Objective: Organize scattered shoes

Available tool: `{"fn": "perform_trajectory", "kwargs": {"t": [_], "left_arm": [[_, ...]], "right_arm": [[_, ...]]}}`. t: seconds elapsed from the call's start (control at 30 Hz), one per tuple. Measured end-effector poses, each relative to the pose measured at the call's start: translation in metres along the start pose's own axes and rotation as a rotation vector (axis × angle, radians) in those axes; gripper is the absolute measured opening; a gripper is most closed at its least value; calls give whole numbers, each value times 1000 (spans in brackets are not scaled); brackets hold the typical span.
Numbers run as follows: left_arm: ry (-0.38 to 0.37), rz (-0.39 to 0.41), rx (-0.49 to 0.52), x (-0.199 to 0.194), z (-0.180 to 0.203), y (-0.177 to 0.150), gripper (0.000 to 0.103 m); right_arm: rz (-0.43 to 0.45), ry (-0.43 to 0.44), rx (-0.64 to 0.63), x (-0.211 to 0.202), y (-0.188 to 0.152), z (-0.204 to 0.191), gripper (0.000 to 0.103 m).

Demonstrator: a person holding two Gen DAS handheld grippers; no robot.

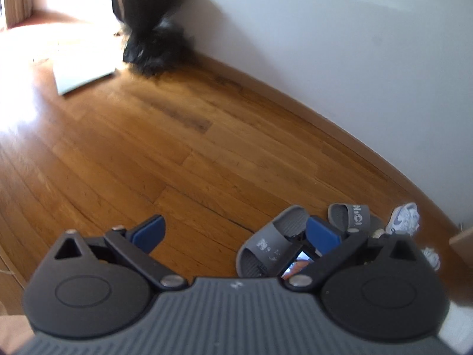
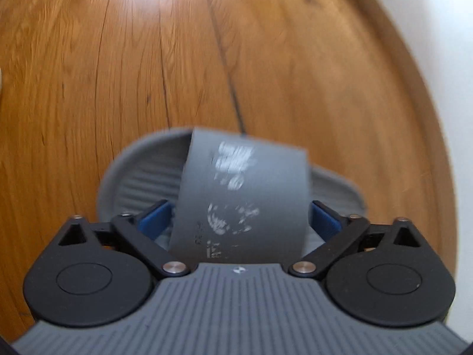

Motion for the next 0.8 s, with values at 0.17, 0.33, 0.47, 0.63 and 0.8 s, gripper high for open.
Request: {"fn": "perform_trajectory", "kwargs": {"t": [0.17,0.33,0.47,0.63,0.8], "left_arm": [[-57,-64,39,-14,8,-18,103],[-84,-65,45,-16,11,-16,103],[-76,-82,37,-9,7,-17,103],[-65,-97,-3,-1,2,-15,103],[-55,-104,5,2,2,-14,103]], "right_arm": [[107,72,-133,-19,19,-31,80],[212,105,-286,-31,49,-83,81],[269,76,-446,-39,69,-104,80],[283,113,-347,-41,90,-94,81],[325,117,-279,-50,85,-87,97]]}}
Point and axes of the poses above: each gripper's, at about its wrist camera, not at the fingertips, and x roughly the way its jaws point, z to its right, y to its top, the point moved 3 cm from there along x, roughly the way its jaws point, and after that the axes turned 4 degrees about -x, right-handed, at the moved point
